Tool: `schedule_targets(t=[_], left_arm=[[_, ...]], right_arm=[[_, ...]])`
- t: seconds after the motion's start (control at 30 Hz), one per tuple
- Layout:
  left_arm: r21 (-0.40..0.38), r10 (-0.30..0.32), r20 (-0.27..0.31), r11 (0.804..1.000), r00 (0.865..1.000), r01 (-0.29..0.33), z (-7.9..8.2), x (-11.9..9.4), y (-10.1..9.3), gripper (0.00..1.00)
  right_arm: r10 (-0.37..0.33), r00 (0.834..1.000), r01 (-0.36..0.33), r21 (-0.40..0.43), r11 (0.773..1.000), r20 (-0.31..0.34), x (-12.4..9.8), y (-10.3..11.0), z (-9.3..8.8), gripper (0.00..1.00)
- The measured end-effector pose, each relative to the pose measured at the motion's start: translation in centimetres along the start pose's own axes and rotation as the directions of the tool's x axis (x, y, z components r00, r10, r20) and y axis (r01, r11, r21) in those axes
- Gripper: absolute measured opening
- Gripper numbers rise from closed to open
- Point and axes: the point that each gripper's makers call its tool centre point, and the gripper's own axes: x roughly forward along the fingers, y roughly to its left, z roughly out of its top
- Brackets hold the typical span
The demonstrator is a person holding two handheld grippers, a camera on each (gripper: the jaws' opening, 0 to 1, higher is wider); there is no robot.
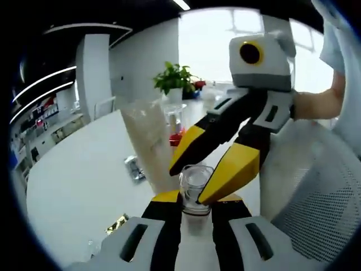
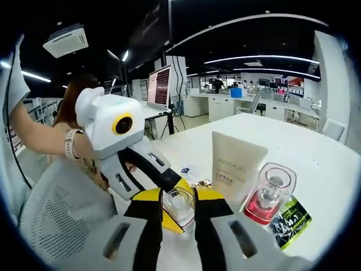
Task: Arrange the skincare products in the storage area until every visible bottle or jar stands upright without overlapping.
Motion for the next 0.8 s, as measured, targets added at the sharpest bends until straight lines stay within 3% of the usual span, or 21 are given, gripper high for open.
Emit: schedule_targets(t=[0.37,0.57,0.8], left_arm=[[-0.014,-0.004,0.018,1.0,1.0,0.004,-0.5,0.4,0.3,0.17],[0.015,0.019,-0.03,1.0,0.999,-0.018,-1.0,0.3,0.9,0.26],[0.014,0.028,-0.078,1.0,0.997,-0.027,-1.6,0.1,0.6,0.28]], right_arm=[[-0.015,1.0,0.015,0.004,1.0,0.016,0.1,-0.3,-0.5,0.21],[-0.016,1.0,0.016,0.0,1.0,0.01,0.2,-0.2,-0.5,0.22],[-0.011,1.0,0.011,0.003,1.0,0.028,-0.2,-0.2,0.0,0.24]])
